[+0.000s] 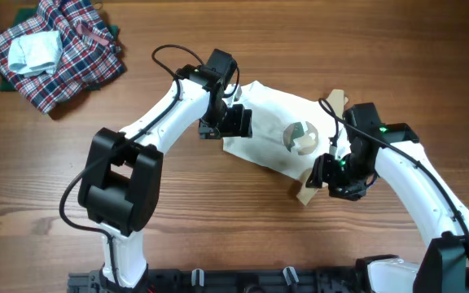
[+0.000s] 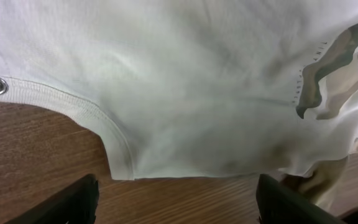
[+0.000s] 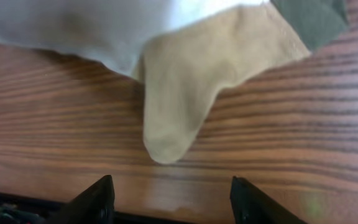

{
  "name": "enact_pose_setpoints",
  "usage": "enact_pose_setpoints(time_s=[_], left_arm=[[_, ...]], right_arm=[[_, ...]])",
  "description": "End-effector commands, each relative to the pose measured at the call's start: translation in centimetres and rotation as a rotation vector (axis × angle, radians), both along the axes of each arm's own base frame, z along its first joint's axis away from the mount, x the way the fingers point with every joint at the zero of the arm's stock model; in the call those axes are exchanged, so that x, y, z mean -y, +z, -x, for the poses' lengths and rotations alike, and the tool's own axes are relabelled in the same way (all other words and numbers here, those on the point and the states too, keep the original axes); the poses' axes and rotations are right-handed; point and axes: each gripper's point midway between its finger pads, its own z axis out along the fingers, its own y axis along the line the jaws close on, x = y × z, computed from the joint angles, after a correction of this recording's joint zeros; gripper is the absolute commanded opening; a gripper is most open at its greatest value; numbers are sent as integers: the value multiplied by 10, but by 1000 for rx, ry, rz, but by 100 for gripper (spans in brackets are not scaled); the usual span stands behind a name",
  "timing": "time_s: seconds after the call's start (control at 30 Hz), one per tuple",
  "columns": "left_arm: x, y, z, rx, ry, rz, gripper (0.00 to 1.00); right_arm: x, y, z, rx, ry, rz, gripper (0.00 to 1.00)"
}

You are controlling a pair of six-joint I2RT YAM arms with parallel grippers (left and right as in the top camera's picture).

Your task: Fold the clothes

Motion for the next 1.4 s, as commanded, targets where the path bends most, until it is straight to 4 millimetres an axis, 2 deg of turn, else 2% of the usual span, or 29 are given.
enact_pose_setpoints(time_s=[0.0, 0.1, 0.23, 0.3, 0.47, 0.63, 0.73, 0.83, 0.97, 1.07, 1.2, 1.37], left_arm=[[5, 12, -6, 48, -25, 18, 81], [5, 12, -6, 49, -25, 18, 81], [6, 12, -8, 55, -25, 21, 81], [6, 12, -7, 54, -25, 21, 81], [5, 12, -7, 52, -25, 20, 81], [5, 12, -7, 51, -25, 19, 81], [5, 12, -7, 51, -25, 20, 81], [5, 12, -7, 51, -25, 19, 82], [5, 12, -6, 50, -25, 19, 82], [5, 12, -6, 50, -25, 19, 81], [5, 12, -6, 48, -25, 18, 82], [5, 12, -6, 48, -25, 18, 82]], right_arm=[[-3, -7, 19, -39, 37, -15, 61], [-23, -22, 33, -53, 60, -107, 58], [-39, -26, 22, 2, 53, -151, 56], [-38, -29, 18, 23, 57, -117, 56], [-18, -40, 13, 44, 10, 58, 55], [-15, -56, 15, 59, -36, 68, 55], [-25, -64, 14, 86, -36, 1, 50], [-29, -64, 10, 105, -37, -22, 43], [-29, -63, 10, 104, -43, -26, 20], [-30, -63, 12, 89, -58, -30, 7], [-39, -54, 15, 70, -54, -85, 4], [-66, -22, 9, 111, -37, -265, 5]])
